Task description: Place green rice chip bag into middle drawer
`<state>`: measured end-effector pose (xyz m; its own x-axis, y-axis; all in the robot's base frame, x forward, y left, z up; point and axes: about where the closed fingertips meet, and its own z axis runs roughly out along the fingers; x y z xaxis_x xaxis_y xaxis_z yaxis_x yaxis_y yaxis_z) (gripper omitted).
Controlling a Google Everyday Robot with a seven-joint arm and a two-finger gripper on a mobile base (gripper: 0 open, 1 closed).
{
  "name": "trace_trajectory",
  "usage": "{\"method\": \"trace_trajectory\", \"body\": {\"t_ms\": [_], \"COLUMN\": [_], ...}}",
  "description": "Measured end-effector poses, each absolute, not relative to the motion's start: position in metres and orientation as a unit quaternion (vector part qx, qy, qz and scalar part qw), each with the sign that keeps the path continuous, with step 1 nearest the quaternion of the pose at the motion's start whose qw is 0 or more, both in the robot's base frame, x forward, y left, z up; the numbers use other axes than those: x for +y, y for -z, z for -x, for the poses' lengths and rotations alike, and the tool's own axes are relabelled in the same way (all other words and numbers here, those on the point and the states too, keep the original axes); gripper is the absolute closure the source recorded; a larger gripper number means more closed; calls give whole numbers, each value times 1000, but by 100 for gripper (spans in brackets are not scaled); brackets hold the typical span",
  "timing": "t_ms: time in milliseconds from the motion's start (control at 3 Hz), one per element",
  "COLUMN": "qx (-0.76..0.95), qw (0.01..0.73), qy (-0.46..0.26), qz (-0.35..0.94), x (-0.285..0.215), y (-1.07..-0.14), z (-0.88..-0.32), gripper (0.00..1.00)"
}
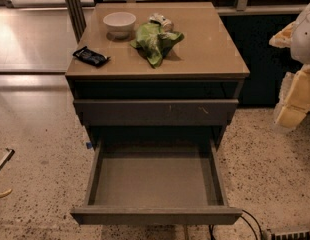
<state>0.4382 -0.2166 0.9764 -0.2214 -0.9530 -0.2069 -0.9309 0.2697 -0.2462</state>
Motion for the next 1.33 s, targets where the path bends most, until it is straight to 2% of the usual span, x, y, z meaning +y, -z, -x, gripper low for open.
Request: {"method": "trace_trajectory", "body": {"t_ms": [667, 1000, 1333], "qx": [785, 800, 803], "qw": [186, 237, 302], "qy": [24, -10, -56], "qz": [590, 552, 511], "x": [-217, -208, -176], "y": [-981, -987, -999], "z": [-442, -460, -488], "gripper": [0, 0, 0]}}
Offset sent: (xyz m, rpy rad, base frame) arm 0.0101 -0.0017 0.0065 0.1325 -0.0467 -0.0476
